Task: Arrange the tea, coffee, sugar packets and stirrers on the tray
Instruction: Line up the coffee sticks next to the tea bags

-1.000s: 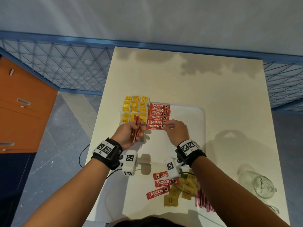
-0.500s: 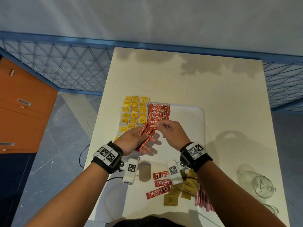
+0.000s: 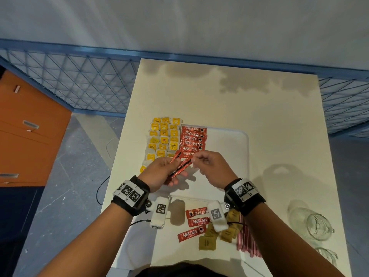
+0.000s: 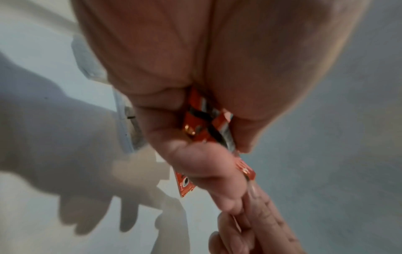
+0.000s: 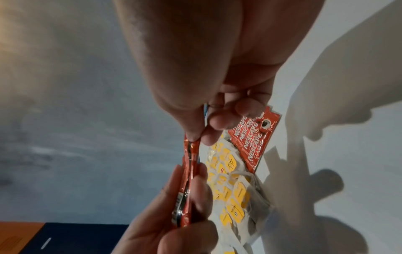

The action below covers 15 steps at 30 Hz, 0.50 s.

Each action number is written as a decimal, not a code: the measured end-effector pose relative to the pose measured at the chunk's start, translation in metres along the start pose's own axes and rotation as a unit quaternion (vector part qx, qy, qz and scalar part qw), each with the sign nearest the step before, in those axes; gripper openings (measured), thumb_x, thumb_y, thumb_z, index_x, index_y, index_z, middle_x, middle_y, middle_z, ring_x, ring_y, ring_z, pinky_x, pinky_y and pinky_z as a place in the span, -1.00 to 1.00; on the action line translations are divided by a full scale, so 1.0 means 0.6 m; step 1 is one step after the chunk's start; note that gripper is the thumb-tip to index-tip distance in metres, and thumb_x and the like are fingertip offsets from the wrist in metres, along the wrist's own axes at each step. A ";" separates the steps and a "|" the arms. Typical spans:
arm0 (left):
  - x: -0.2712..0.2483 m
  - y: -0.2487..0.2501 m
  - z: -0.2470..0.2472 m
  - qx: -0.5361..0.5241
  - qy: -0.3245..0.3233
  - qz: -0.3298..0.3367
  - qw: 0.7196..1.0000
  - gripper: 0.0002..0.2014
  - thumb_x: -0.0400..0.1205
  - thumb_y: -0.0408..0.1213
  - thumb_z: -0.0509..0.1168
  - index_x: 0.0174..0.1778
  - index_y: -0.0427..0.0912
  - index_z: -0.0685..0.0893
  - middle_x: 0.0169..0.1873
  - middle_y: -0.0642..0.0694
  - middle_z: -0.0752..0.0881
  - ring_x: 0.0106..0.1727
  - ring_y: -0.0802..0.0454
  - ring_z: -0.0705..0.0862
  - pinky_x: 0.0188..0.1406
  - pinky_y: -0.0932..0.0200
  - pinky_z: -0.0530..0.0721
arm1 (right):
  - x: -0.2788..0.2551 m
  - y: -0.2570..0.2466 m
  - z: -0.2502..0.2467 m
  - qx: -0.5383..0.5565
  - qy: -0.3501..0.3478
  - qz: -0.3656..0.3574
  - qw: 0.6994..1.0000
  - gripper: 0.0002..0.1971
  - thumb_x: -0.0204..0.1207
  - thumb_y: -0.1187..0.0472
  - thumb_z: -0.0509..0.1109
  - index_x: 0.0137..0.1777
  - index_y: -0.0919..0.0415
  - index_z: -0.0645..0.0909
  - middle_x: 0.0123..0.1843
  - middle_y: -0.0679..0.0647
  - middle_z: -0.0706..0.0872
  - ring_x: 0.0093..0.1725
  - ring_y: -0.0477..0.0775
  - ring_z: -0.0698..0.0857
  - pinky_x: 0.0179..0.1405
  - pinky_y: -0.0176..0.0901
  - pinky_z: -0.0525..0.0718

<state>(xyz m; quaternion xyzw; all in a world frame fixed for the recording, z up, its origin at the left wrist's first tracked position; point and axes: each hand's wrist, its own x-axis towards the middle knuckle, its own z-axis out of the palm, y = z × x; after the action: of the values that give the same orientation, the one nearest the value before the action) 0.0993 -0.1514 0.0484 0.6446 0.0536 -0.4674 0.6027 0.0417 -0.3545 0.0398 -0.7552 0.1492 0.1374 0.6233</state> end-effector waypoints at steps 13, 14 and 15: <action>-0.006 -0.006 -0.005 0.072 0.089 0.066 0.991 -0.92 0.58 -0.29 0.53 -0.07 -0.20 0.84 -0.34 -0.23 0.71 -0.42 0.03 0.56 -0.51 0.28 0.45 | -0.042 -0.004 -0.042 0.065 0.007 0.038 0.997 -0.83 0.65 0.18 0.49 0.20 0.12 0.77 -0.20 0.04 0.83 -0.29 -0.10 0.70 -0.24 -0.24 0.65; -0.005 -0.005 -0.001 0.077 0.095 0.073 0.990 -0.94 0.57 -0.31 0.53 -0.08 -0.20 0.85 -0.37 -0.20 0.72 -0.43 0.05 0.58 -0.51 0.29 0.46 | -0.043 0.000 -0.041 0.065 0.006 0.043 0.997 -0.81 0.63 0.19 0.52 0.21 0.12 0.76 -0.22 0.02 0.82 -0.30 -0.13 0.69 -0.27 -0.29 0.63; -0.005 -0.005 0.003 0.080 0.100 0.081 0.988 -0.94 0.57 -0.33 0.53 -0.08 -0.20 0.85 -0.41 -0.14 0.73 -0.45 0.07 0.59 -0.52 0.31 0.47 | -0.044 0.004 -0.039 0.062 0.005 0.045 0.997 -0.81 0.61 0.22 0.54 0.20 0.14 0.77 -0.23 0.02 0.80 -0.32 -0.15 0.67 -0.30 -0.33 0.61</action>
<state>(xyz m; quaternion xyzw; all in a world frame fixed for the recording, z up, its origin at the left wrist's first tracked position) 0.0949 -0.1505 0.0483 0.7363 0.0232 -0.3531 0.5767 0.0170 -0.3762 0.0524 -0.7084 0.1944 0.1518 0.6612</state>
